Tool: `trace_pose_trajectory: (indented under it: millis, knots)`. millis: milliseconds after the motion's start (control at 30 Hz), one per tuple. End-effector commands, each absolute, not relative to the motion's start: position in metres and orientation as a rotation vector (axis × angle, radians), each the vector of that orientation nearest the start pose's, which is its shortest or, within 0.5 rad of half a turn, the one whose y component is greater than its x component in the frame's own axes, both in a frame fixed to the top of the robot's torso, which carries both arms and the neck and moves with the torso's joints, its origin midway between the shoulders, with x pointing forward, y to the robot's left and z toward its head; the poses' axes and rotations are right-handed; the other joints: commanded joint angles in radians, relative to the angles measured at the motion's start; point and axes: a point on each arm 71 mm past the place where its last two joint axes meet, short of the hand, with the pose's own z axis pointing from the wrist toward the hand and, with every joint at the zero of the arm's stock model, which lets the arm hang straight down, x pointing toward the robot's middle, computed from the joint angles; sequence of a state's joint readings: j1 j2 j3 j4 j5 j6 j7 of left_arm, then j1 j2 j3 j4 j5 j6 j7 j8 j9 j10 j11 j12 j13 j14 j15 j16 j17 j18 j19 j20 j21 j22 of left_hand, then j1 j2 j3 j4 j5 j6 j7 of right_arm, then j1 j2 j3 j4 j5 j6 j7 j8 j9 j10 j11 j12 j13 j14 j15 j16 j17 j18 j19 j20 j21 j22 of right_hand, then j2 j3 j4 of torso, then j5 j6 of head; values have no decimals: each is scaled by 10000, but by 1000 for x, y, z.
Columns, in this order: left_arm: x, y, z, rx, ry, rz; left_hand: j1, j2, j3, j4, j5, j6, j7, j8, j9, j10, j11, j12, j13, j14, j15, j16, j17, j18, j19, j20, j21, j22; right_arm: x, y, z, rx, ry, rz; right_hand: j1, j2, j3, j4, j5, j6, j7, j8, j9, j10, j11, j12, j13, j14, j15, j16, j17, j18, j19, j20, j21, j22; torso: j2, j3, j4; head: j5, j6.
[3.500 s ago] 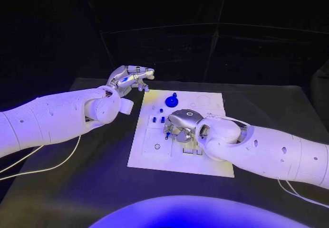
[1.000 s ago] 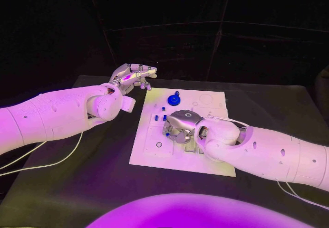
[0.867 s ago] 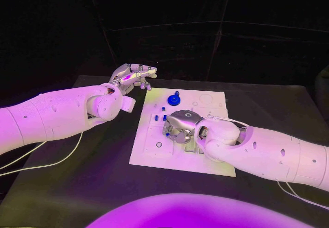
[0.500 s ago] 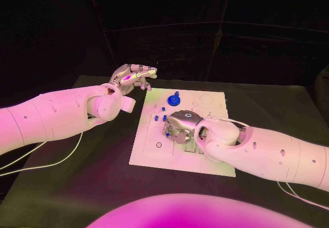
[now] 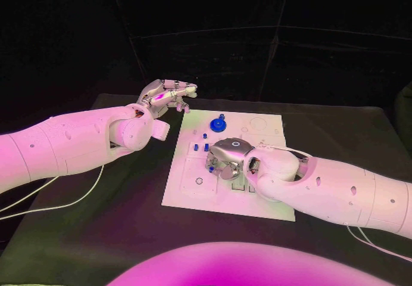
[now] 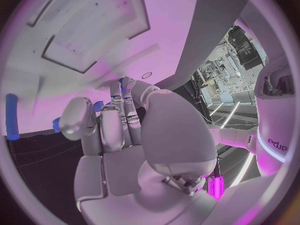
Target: Assemble the parts on the task board
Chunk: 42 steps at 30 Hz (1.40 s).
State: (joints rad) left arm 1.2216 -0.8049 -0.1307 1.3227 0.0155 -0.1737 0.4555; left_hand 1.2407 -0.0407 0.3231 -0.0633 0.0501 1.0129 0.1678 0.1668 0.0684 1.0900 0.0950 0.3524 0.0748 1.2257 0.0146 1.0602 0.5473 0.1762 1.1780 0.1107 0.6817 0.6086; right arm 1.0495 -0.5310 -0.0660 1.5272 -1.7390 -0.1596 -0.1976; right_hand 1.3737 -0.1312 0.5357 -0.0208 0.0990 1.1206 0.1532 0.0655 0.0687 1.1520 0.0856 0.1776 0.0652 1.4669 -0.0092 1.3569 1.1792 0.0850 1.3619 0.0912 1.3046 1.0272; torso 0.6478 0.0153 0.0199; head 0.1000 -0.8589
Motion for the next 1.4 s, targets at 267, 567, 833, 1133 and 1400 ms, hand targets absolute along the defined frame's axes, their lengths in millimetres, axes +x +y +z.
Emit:
trace_pose_trajectory:
  millis: [267, 567, 833, 1133, 1400]
  knots:
    - [515, 247, -206, -10966, 14271, -15278, 125, 4, -52, -9, -14, -10, 31, -23, -8, -62, 1, 54, 10, -52, -8, -69, -23, 63, -4, 41, -72, -13, 419, -41, -256, -5628, 17653, 7697, -398, -324, -160, -76, 45, -1342, 54, -64, -67, -920, 151, -441, -30, 239, 205, -289, -414, 271, -332, 191, -394, -571, -6, 0, -18, -8, 16]
    - [515, 248, -206, -10987, 14313, -15275, 125, 4, -52, -9, -14, -10, 31, -23, -8, -62, 1, 54, 10, -52, -8, -69, -23, 63, -4, 41, -72, -13, 417, -51, -244, -4684, 16576, 8391, -437, -341, -267, -90, 111, -1552, 76, -17, -31, -950, 151, -375, -6, 221, 195, -354, -535, 280, -340, 195, -436, -626, -15, 5, -26, -37, 76]
    - [514, 248, -206, -11014, 14372, -15279, 133, 10, -62, -11, -16, -22, 34, -26, -9, -78, 5, 57, 10, -70, -5, -85, -60, 63, -2, 43, -86, -24, 423, -96, -231, -3638, 16731, 7699, -520, -381, -374, -61, 179, -1396, 60, 45, 6, -867, 137, -273, -4, 210, 189, -400, -620, 281, -317, 190, -445, -640, -28, -17, -37, -198, 223]
    - [515, 248, -206, -11016, 14392, -15288, 148, 11, -65, -19, -16, -27, 34, -26, -9, -86, 5, 59, 10, -79, -4, -90, -73, 63, -2, 45, -94, -30, 449, -146, -209, -3014, 17278, 6109, -570, -358, -2613, 434, 6, -1945, -324, 1, -19, -2113, 323, -593, 32, 171, 322, -605, -963, 389, -521, 360, -949, -1424, -41, -17, -78, -334, 400]
    - [515, 247, -207, -11014, 14428, -15312, 148, 11, -65, -19, -16, -27, 34, -26, -9, -86, 5, 59, 10, -79, -4, -90, -73, 63, -2, 45, -94, -30, 463, -158, -210, -2983, 17964, 5434, 595, -300, -4388, 1624, -1, -2705, -468, -40, -50, -2700, 403, -484, -2, 161, 422, -602, -1060, 444, -525, 443, -1172, -1766, -20, -16, -34, -422, 471]
